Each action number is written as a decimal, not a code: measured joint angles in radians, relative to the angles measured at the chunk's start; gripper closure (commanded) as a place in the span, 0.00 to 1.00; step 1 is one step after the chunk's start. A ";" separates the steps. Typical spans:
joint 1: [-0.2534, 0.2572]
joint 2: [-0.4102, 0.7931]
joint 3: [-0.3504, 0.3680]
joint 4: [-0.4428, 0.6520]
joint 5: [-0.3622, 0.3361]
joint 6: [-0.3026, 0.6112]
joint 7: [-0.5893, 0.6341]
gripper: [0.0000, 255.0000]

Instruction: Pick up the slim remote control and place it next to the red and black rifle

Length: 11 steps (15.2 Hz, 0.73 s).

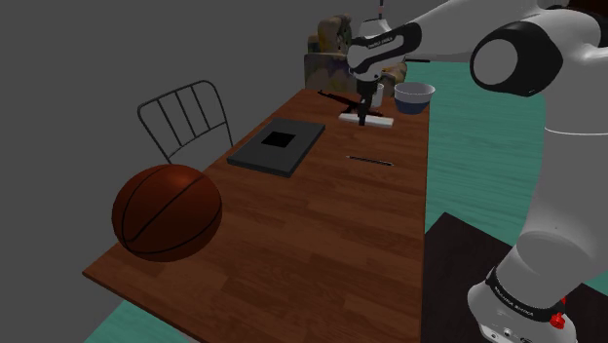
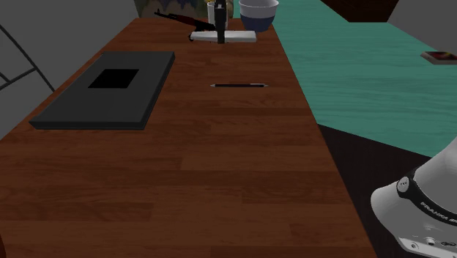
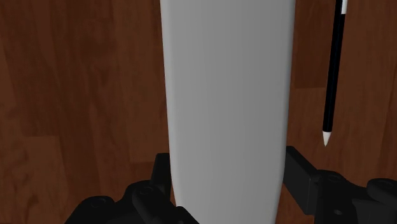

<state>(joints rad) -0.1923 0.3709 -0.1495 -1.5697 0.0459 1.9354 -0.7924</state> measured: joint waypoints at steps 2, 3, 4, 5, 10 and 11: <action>0.000 0.007 0.000 -0.020 0.001 0.027 -0.001 1.00; -0.001 0.010 0.001 -0.028 0.002 0.038 -0.002 1.00; 0.000 0.012 0.001 -0.038 0.002 0.050 -0.002 1.00; -0.001 0.013 0.001 -0.051 0.003 0.064 -0.003 1.00; -0.001 0.035 0.003 -0.086 0.007 0.122 -0.005 1.00; -0.001 0.041 0.003 -0.091 0.008 0.131 -0.005 1.00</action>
<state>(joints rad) -0.1934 0.4118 -0.1461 -1.6604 0.0536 2.0669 -0.7973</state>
